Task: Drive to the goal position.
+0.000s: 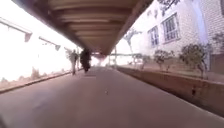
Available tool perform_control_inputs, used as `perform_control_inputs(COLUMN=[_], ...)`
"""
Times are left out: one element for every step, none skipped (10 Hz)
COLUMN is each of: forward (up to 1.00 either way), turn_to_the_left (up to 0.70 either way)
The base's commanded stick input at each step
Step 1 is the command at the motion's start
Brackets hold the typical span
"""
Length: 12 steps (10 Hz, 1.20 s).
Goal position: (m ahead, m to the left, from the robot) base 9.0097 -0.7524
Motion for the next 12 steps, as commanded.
perform_control_inputs(forward=[0.85,0.85,0.85,0.85,0.85,0.85,0.85,0.85,0.85,0.85,0.85,0.85], turn_to_the_left=[0.07,0.20,0.33,0.34,0.34,0.00,0.00,0.00,0.00,0.00,0.00,0.00])
